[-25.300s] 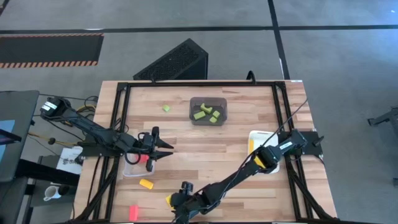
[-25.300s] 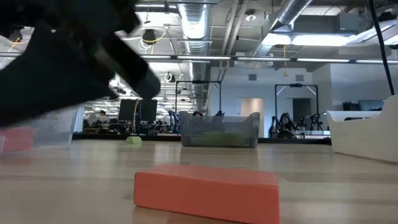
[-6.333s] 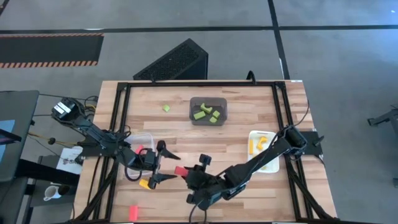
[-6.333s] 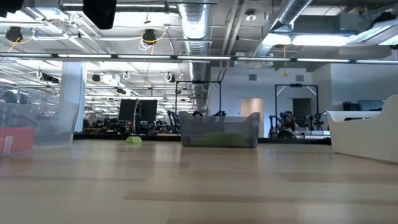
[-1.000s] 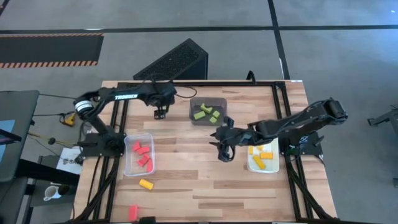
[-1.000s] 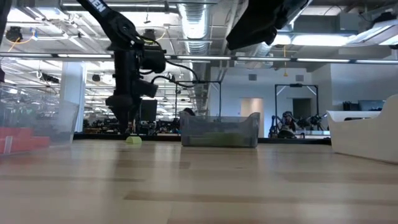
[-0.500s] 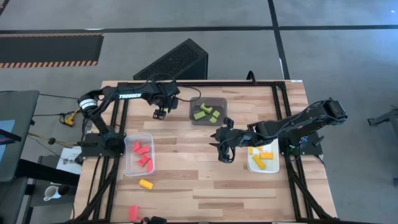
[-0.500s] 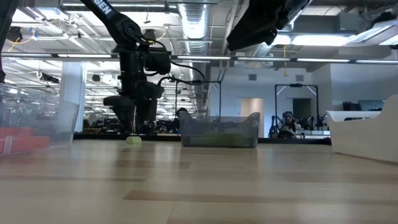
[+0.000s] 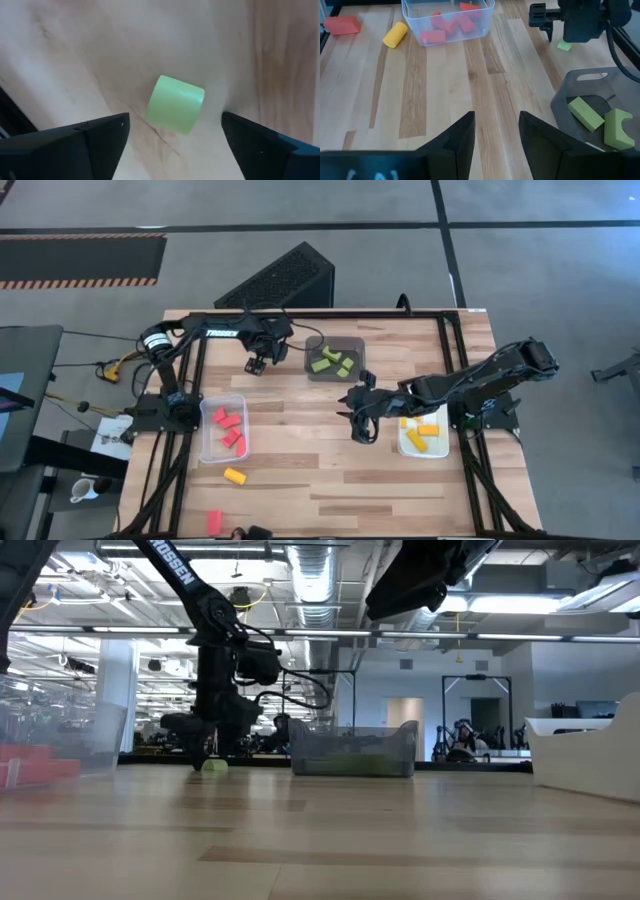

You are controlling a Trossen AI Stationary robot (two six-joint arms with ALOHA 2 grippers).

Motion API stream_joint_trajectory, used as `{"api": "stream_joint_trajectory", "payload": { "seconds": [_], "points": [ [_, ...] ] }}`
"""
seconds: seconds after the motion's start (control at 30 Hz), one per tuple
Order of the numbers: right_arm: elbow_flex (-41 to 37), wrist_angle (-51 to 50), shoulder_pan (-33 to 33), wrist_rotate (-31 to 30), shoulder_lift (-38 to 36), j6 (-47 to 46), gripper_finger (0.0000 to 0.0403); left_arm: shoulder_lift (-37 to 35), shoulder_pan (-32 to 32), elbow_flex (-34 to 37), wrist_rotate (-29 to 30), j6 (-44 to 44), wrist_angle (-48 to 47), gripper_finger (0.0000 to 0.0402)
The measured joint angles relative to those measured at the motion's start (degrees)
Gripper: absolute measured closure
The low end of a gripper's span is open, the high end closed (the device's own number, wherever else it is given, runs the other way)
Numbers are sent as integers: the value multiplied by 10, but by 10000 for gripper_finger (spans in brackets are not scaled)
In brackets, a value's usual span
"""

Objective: Sort & place blocks by color
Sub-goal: Put the green block into the black bin

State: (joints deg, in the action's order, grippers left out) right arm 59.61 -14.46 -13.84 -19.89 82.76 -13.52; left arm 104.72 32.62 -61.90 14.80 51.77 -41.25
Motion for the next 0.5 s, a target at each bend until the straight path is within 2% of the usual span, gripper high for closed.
{"api": "stream_joint_trajectory", "payload": {
  "seconds": [0.5],
  "points": [
    [0,0,1,-1,0,-2,228,2,0,1,-36,17,-13,209]
  ]
}}
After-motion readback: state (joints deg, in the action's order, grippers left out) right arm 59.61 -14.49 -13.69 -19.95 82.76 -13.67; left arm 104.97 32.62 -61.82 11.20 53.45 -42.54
